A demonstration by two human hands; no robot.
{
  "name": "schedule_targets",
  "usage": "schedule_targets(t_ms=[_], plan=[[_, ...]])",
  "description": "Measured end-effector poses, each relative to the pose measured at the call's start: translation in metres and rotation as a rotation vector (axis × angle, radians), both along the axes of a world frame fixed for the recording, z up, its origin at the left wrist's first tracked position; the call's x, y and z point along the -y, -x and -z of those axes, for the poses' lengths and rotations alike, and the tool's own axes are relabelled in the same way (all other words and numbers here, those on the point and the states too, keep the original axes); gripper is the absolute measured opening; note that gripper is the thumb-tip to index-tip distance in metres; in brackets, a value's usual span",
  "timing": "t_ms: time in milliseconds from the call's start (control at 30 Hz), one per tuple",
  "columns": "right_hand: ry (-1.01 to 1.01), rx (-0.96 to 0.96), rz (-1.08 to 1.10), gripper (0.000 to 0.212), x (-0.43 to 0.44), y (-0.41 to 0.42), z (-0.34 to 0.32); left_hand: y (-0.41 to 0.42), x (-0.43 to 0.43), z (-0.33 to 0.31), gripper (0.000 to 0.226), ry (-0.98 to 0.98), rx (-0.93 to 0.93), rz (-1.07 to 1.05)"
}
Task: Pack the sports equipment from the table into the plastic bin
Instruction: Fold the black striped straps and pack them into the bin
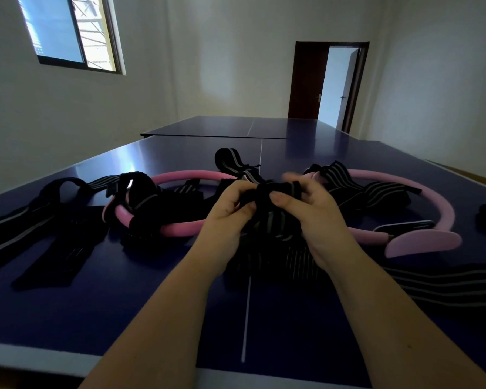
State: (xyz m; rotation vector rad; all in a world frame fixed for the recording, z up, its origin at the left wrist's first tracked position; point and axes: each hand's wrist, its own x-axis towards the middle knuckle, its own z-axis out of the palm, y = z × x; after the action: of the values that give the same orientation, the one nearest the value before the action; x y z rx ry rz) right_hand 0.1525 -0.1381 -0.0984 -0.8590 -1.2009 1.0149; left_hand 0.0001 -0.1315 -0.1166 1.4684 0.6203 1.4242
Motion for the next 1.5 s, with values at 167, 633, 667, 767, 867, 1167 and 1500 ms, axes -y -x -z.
schedule_targets(t_ms=[167,633,667,767,867,1167,1500], plan=[[0.009,-0.13,0.101,0.009,-0.007,-0.006,0.002,0.002,-0.006,0.002,0.027,0.06,0.071,-0.17],[0.292,0.334,0.127,0.016,-0.02,-0.006,0.019,0.015,-0.004,0.006,0.046,0.217,-0.969,-0.895],[0.284,0.481,0.1,0.016,-0.02,-0.004,0.021,0.017,-0.003,0.005,0.047,0.214,-0.994,-0.92],[0.232,0.809,0.038,0.015,-0.019,0.002,0.024,0.017,-0.003,0.003,0.047,0.233,-0.985,-0.913],[0.217,0.913,0.023,0.027,-0.022,0.002,0.027,0.014,-0.003,0.006,0.043,0.243,-1.133,-0.878],[0.192,1.413,0.389,0.048,-0.038,-0.019,0.034,0.003,-0.006,0.01,0.012,-0.37,-0.817,-0.694],[0.201,1.399,0.397,0.02,-0.054,-0.018,0.046,0.002,-0.004,0.012,0.014,-0.359,-1.192,0.034]])
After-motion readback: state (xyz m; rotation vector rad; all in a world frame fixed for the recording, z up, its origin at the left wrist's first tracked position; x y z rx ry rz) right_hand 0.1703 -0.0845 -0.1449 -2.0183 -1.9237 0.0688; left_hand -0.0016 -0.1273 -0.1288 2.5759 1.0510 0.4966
